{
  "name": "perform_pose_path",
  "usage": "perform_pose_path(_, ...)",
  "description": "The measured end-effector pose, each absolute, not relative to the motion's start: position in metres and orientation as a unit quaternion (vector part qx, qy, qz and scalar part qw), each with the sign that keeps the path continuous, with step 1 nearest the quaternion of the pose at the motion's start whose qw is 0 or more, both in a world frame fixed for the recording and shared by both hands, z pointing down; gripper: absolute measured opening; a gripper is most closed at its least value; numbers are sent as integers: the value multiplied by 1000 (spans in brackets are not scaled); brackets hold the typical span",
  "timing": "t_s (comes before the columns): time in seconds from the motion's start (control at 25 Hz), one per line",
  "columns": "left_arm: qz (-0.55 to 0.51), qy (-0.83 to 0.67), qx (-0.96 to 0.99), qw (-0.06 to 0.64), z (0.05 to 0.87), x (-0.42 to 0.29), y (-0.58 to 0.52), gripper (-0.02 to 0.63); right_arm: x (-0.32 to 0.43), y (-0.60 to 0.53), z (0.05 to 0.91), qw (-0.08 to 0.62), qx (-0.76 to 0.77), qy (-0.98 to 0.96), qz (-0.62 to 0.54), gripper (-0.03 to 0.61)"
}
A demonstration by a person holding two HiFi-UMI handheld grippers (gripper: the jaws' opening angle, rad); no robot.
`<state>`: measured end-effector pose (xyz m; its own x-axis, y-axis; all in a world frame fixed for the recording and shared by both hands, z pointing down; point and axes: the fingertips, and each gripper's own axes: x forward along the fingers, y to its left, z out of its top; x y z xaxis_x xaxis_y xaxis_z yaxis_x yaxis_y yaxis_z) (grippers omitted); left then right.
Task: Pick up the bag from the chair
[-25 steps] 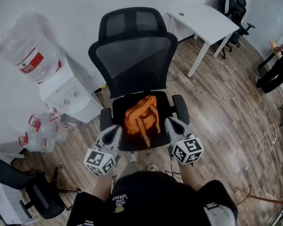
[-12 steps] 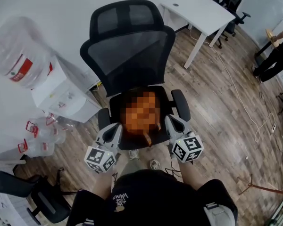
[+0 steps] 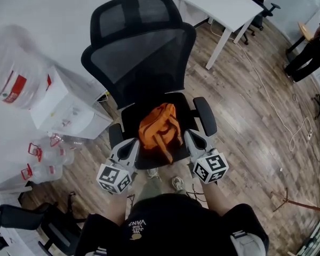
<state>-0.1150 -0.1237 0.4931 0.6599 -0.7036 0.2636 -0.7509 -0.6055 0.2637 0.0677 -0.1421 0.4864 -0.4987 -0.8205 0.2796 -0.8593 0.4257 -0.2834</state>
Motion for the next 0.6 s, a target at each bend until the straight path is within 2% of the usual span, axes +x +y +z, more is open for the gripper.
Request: perform_pose_path(0.6, 91, -386, 893, 211, 555, -106, -138, 6, 71, -157, 548, 81, 527, -816, 222, -2)
